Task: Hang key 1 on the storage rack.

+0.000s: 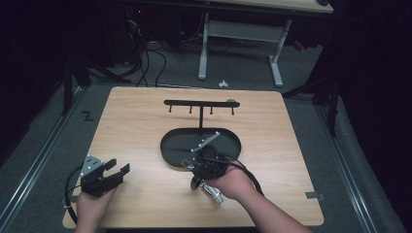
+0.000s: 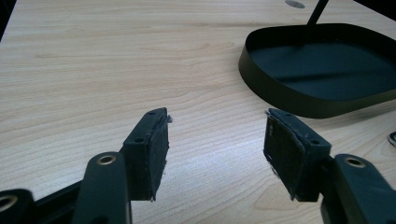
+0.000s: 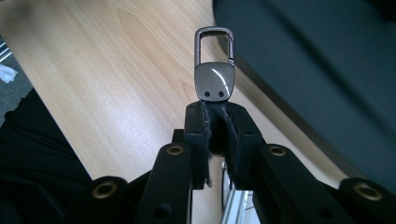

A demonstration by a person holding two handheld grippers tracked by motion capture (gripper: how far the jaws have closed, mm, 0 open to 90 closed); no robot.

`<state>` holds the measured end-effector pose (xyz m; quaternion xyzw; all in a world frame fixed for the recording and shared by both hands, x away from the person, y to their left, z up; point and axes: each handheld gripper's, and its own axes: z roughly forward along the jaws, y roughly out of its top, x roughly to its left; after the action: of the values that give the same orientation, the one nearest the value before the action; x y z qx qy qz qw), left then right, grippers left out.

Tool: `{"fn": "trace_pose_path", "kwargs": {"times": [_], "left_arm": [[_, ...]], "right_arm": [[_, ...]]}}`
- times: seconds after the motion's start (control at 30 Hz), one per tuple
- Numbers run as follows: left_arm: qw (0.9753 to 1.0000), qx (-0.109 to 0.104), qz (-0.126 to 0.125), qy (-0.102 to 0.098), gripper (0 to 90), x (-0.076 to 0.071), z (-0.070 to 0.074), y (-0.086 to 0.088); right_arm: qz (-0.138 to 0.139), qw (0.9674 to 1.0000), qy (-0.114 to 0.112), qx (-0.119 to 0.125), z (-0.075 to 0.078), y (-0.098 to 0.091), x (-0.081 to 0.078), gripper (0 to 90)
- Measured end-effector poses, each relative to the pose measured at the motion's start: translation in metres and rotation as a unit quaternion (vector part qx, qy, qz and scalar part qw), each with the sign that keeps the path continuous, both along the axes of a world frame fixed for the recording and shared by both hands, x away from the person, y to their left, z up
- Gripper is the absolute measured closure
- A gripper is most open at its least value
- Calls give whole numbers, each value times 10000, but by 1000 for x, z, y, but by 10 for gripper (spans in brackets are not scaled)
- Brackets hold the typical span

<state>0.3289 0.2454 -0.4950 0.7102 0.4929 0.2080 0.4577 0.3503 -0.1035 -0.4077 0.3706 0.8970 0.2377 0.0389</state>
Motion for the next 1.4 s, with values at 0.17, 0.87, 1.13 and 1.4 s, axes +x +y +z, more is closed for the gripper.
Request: {"fn": "trace_pose_path", "kwargs": {"times": [0.17, 0.87, 1.13, 1.4], "left_arm": [[10000, -4, -18, 9, 407, 0, 0, 0], [9999, 44, -104, 68, 407, 1, -2, -2], [9999, 97, -130, 38, 407, 0, -2, -4], [9995, 197, -224, -74, 399, -2, -2, -7]], "right_arm": [[-24, 9999, -131, -49, 8, -3, 2, 807], [-357, 9985, -386, -143, 31, -28, 13, 809], [-589, 9972, -434, -166, 38, -42, 20, 810], [-764, 9956, -499, -214, 46, -56, 27, 810]]}}
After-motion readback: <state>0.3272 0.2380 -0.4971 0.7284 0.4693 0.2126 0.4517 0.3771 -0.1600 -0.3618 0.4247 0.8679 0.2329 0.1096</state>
